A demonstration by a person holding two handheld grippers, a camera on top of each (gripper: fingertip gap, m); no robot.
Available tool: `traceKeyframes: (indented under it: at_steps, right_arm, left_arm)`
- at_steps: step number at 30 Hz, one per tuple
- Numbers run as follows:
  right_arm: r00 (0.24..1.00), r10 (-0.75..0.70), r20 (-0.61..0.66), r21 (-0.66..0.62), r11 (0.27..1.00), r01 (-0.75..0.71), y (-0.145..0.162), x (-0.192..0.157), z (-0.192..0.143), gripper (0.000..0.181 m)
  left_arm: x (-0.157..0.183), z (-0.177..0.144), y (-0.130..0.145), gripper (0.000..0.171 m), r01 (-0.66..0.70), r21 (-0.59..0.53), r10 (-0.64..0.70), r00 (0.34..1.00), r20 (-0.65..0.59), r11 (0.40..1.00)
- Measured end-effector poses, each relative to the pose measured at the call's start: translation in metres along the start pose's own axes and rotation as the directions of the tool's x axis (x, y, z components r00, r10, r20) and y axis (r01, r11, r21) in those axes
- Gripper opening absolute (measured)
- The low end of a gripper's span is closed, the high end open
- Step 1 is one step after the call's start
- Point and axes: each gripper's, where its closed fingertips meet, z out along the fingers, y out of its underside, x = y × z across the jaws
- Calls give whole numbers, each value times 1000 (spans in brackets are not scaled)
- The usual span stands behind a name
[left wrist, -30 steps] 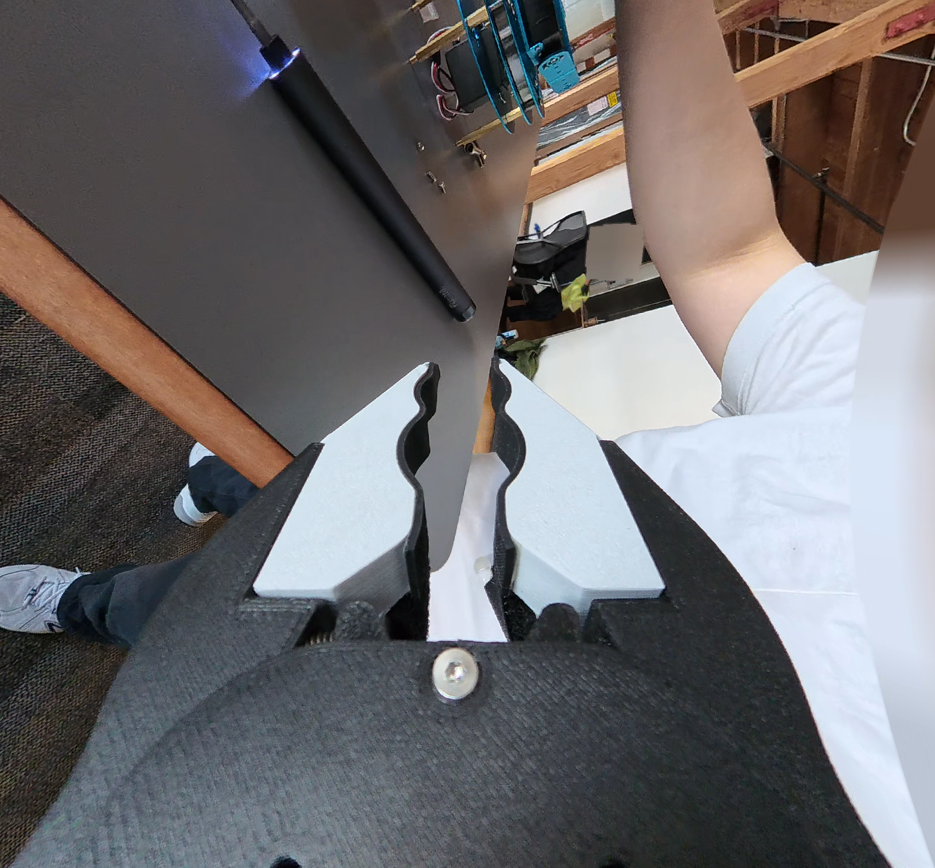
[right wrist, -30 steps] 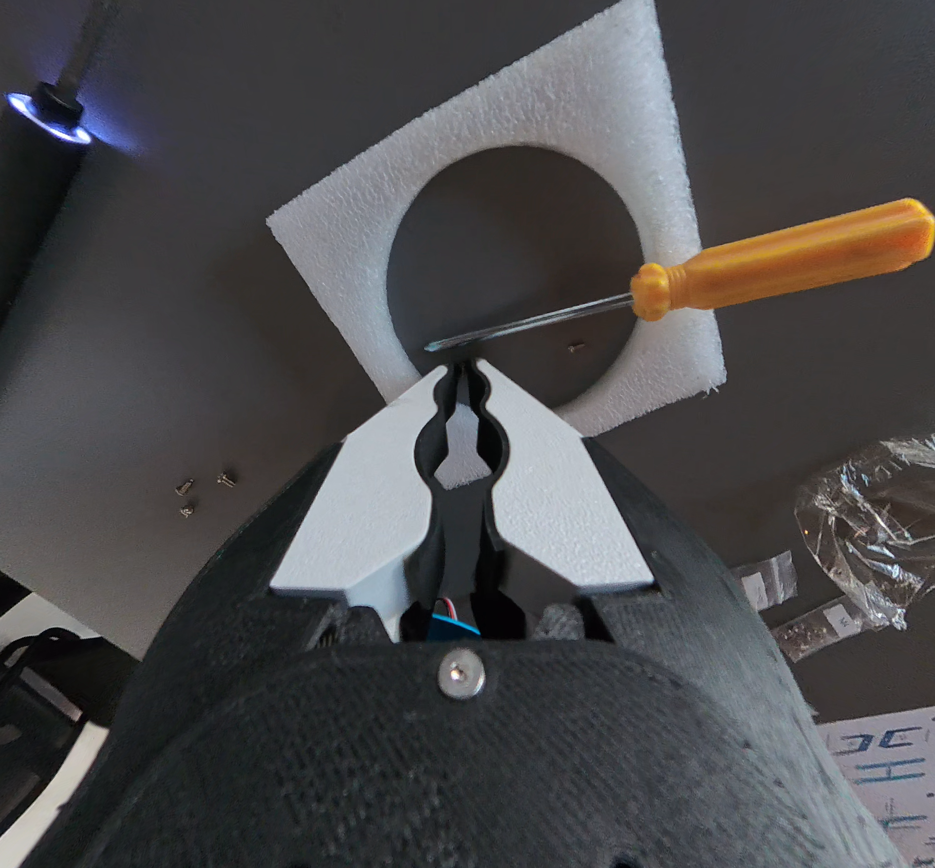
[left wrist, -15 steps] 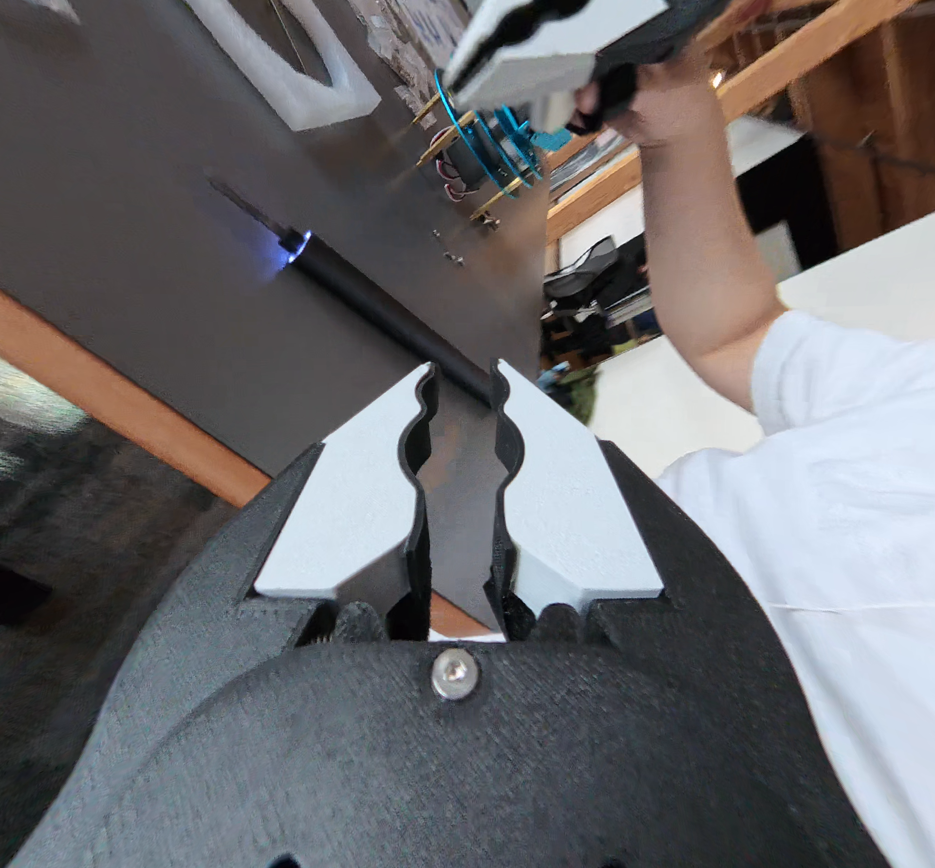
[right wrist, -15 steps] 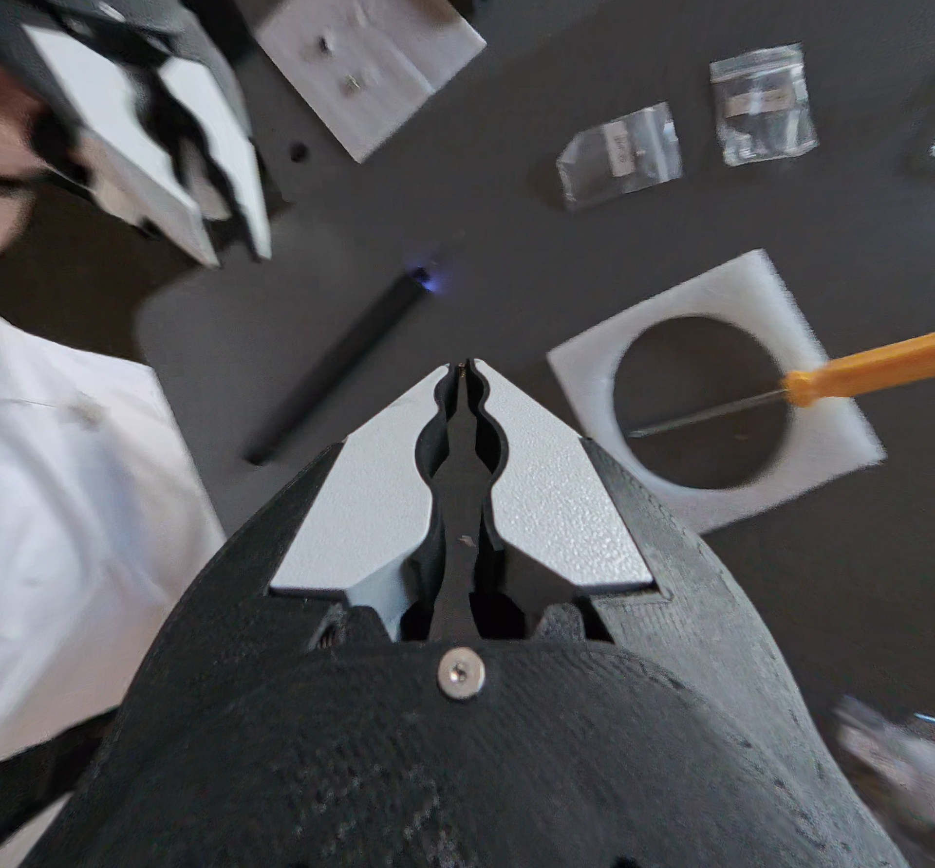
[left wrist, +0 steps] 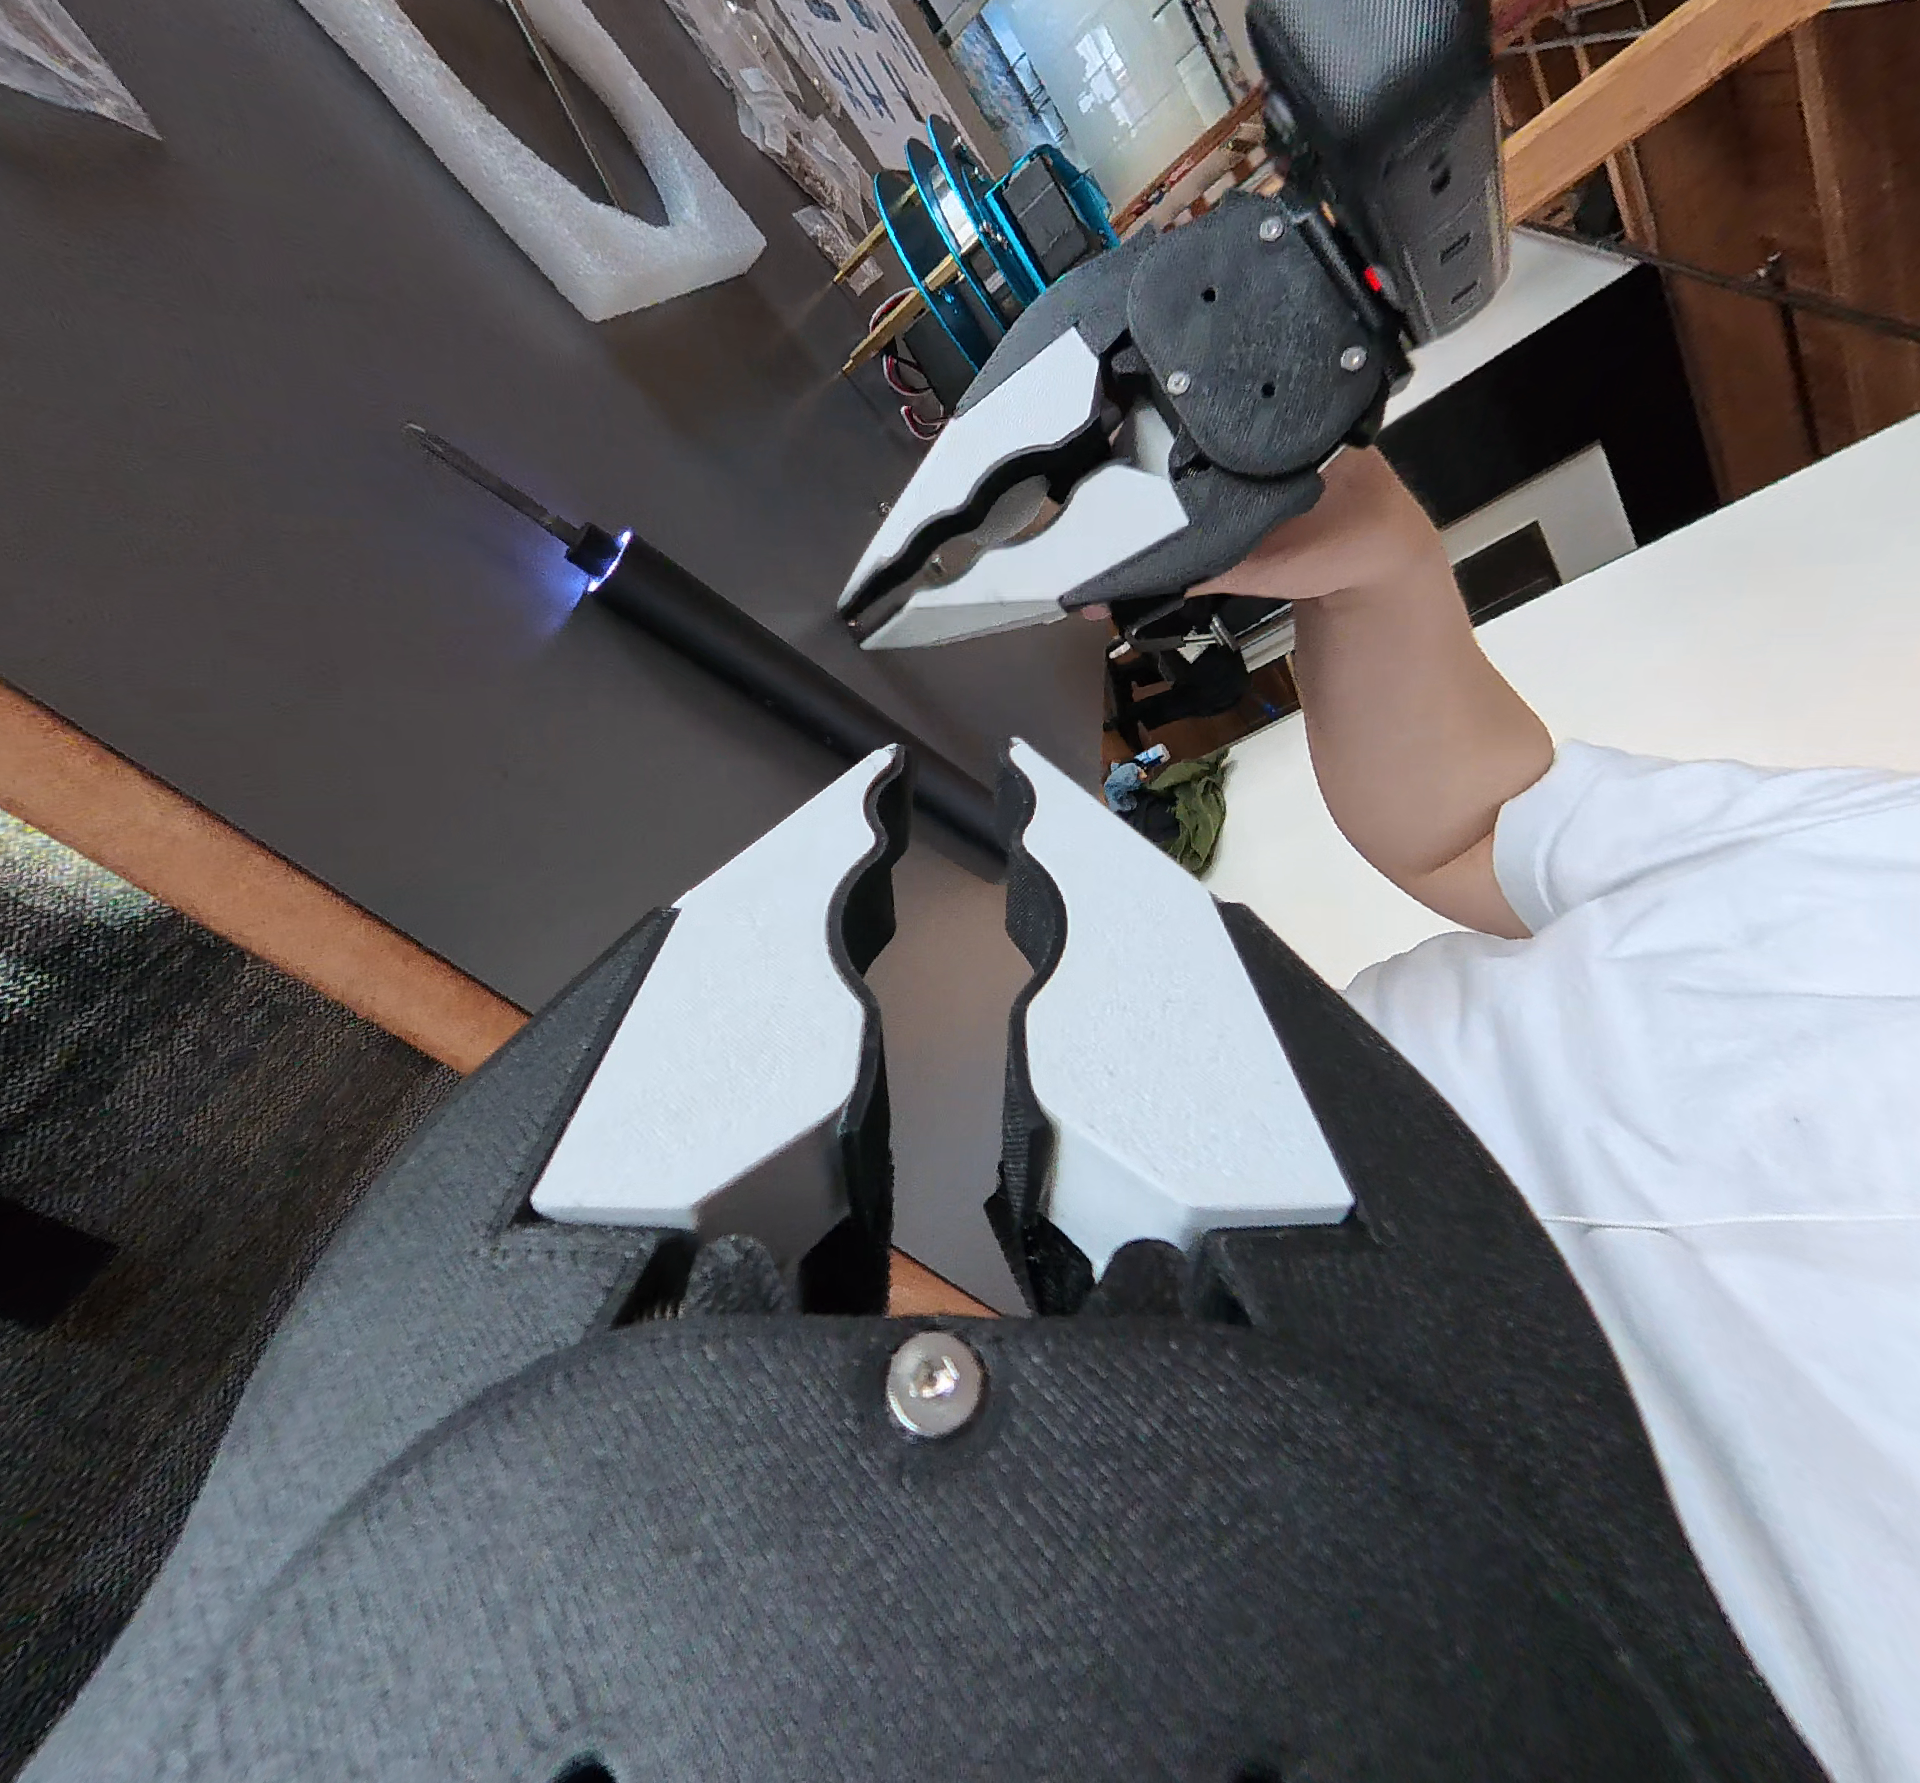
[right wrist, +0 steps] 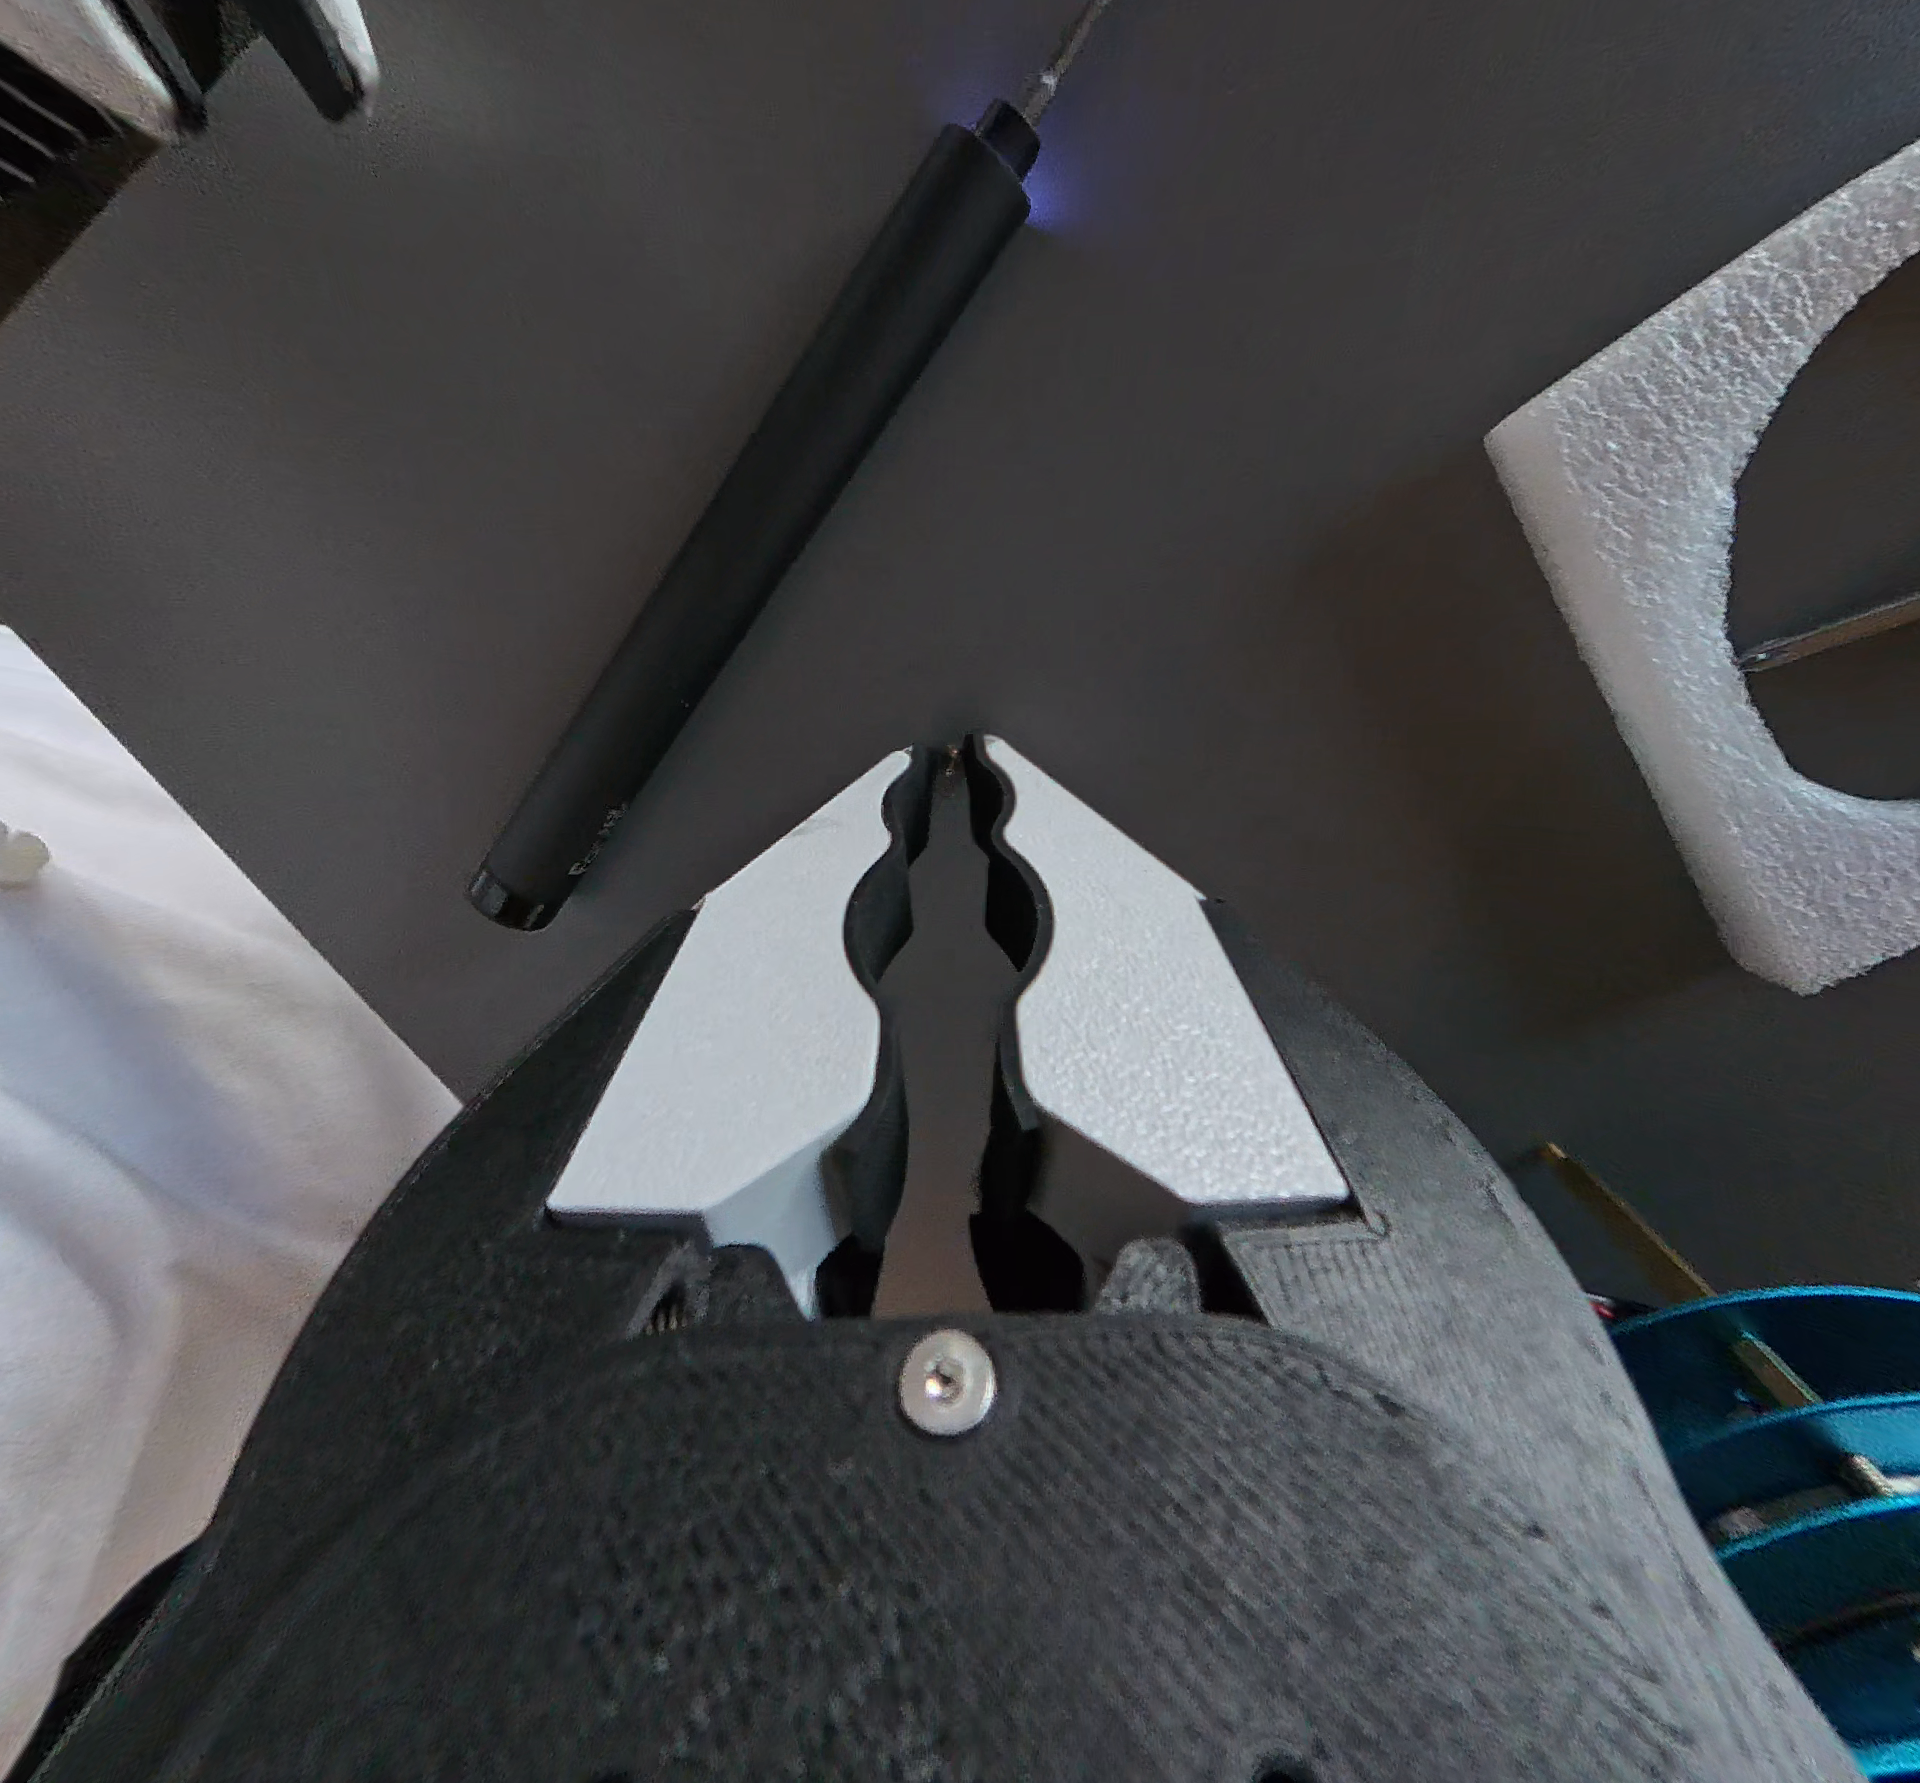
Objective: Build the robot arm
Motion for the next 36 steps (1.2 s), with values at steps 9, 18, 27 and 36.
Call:
traceKeyframes:
  at_steps: [9, 18, 27, 36]
  right_arm:
    - [985, 171, -25, 316, 936, -155, -33, 5, -62, 17]
    - [934, 356, 1, 117, 928, -354, -51, -3, -3, 26]
    - [957, 232, -177, -67, 967, -247, -54, 5, 17, 21]
    - [878, 418, 233, 141, 879, -456, -82, -7, -1, 17]
  left_arm:
    - [6, -21, 1, 14, -1, 47, 1, 1000, 18, 999]
    - [14, -32, -1, 14, -15, 108, 15, 1000, 5, 994]
    - [16, -21, 8, 14, 4, 92, -5, 1000, 11, 996]
    - [7, 19, 23, 38, -100, 147, 61, 967, 248, 984]
